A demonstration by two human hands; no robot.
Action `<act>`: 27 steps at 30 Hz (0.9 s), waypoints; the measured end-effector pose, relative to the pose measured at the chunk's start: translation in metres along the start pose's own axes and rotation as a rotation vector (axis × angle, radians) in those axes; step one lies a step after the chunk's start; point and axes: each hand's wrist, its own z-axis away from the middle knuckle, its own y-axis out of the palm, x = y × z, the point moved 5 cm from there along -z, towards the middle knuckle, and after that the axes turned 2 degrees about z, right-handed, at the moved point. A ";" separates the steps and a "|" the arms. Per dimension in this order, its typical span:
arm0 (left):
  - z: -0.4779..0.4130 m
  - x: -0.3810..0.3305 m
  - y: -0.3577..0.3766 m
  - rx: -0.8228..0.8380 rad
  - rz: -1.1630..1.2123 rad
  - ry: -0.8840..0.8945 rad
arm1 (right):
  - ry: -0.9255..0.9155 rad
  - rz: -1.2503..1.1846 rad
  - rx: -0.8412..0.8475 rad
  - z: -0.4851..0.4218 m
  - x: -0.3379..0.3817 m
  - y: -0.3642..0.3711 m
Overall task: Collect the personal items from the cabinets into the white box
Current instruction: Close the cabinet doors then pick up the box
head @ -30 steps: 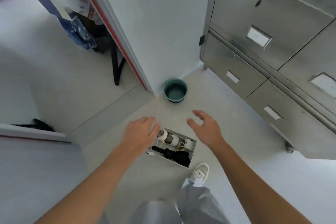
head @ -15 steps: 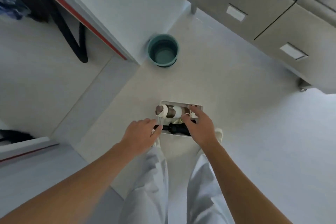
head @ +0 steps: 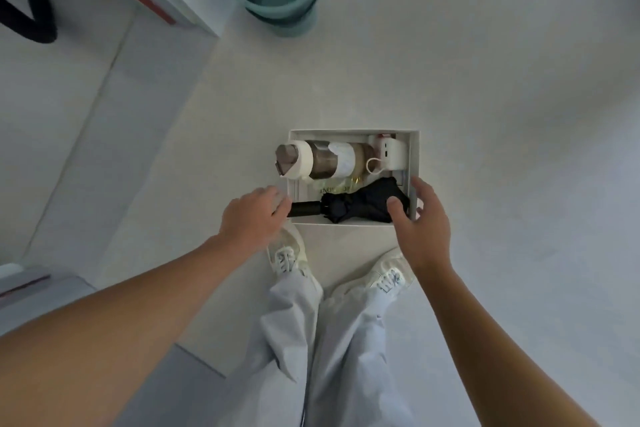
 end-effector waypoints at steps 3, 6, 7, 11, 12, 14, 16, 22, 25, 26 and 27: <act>-0.025 0.022 0.045 0.051 0.102 -0.121 | 0.044 -0.017 -0.054 -0.030 -0.037 0.008; -0.045 0.033 0.083 0.089 0.280 -0.195 | 0.123 -0.075 -0.069 -0.055 -0.070 0.021; -0.052 0.035 0.091 0.076 0.353 -0.225 | 0.151 -0.099 -0.072 -0.063 -0.078 0.025; -0.074 0.036 0.117 0.026 0.568 -0.287 | 0.201 -0.177 -0.034 -0.091 -0.104 0.043; -0.078 0.035 0.123 0.022 0.571 -0.274 | 0.191 -0.190 -0.018 -0.097 -0.109 0.047; -0.084 0.036 0.130 -0.005 0.618 -0.278 | 0.158 -0.203 -0.017 -0.108 -0.117 0.054; -0.087 0.040 0.132 -0.043 0.702 -0.307 | 0.132 -0.215 -0.040 -0.115 -0.125 0.058; -0.091 0.047 0.126 -0.042 0.796 -0.336 | 0.089 -0.184 -0.144 -0.120 -0.134 0.062; -0.098 0.052 0.119 0.021 0.820 -0.345 | 0.075 -0.185 -0.133 -0.121 -0.134 0.063; -0.100 0.054 0.117 0.048 0.808 -0.331 | 0.070 -0.189 -0.124 -0.122 -0.134 0.063; -0.102 0.055 0.116 0.070 0.787 -0.313 | 0.063 -0.193 -0.115 -0.123 -0.134 0.063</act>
